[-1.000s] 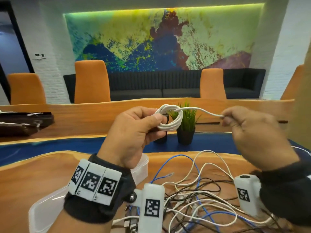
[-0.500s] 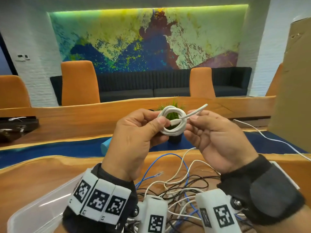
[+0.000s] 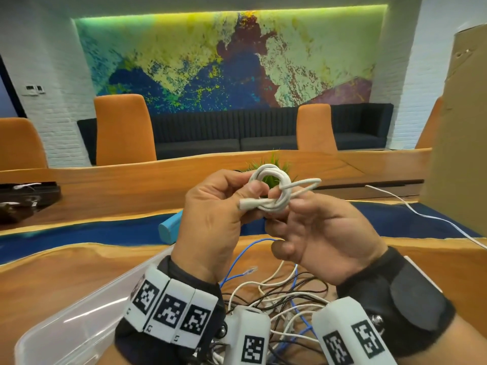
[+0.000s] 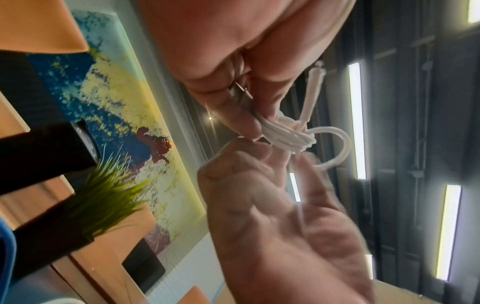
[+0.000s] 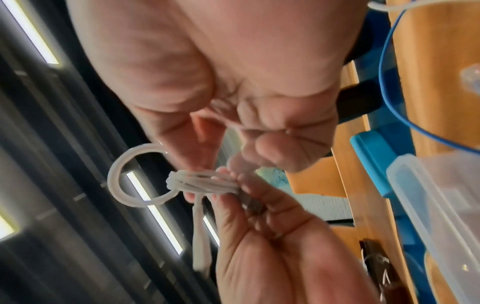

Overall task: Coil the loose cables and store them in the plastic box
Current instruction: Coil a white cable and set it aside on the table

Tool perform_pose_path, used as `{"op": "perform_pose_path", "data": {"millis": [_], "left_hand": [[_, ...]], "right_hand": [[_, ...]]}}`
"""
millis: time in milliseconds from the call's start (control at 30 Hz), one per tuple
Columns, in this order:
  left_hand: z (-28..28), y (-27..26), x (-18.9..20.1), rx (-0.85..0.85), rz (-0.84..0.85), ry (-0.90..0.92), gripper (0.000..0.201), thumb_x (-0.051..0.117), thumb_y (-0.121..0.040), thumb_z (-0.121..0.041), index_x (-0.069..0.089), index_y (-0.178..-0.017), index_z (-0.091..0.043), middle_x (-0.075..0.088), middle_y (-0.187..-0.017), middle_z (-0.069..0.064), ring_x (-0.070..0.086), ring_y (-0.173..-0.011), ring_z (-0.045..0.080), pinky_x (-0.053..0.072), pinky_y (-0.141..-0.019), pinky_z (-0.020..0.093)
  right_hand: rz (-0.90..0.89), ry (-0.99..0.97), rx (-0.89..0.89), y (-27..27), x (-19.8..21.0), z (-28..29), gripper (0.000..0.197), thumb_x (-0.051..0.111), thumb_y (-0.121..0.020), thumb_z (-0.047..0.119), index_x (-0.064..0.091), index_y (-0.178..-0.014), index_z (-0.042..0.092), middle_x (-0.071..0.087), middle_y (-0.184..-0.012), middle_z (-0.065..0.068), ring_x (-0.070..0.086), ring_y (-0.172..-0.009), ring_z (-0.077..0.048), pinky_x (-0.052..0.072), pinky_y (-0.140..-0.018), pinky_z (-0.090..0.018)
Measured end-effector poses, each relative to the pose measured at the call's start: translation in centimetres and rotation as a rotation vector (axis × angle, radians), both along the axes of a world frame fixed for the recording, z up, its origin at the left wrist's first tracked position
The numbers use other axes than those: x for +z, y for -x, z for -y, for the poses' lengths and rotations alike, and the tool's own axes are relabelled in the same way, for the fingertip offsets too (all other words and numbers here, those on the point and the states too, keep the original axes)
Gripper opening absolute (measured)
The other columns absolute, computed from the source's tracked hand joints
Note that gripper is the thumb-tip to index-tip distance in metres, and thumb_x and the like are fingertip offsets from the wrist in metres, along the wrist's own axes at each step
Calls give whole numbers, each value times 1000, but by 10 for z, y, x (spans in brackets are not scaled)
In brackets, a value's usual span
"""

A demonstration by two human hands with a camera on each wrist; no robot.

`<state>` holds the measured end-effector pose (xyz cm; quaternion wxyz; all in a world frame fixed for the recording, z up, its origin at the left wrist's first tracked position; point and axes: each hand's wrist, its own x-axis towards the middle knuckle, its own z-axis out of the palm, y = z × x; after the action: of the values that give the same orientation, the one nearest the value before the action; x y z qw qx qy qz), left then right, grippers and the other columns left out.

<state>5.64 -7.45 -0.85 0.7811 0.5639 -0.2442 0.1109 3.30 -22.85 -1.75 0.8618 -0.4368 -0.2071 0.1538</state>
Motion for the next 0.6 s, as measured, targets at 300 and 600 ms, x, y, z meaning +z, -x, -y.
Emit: {"op": "perform_pose_path", "data": {"millis": [300, 600], "left_hand": [[-5, 0, 2, 198, 170, 43, 14, 67, -83, -11, 69, -95, -6, 75, -89, 9, 73, -83, 23, 60, -69, 31], [-18, -1, 14, -138, -224, 237, 10, 63, -78, -22, 66, -81, -13, 66, -66, 3, 65, -59, 13, 53, -49, 20]], "right_hand": [[145, 194, -234, 11, 7, -12, 32, 67, -81, 2, 59, -112, 7, 63, -76, -13, 63, -63, -23, 55, -56, -30], [568, 1198, -589, 12, 7, -9, 11, 68, -89, 18, 70, -82, 26, 68, -73, -3, 61, -64, -13, 52, -63, -32]]}}
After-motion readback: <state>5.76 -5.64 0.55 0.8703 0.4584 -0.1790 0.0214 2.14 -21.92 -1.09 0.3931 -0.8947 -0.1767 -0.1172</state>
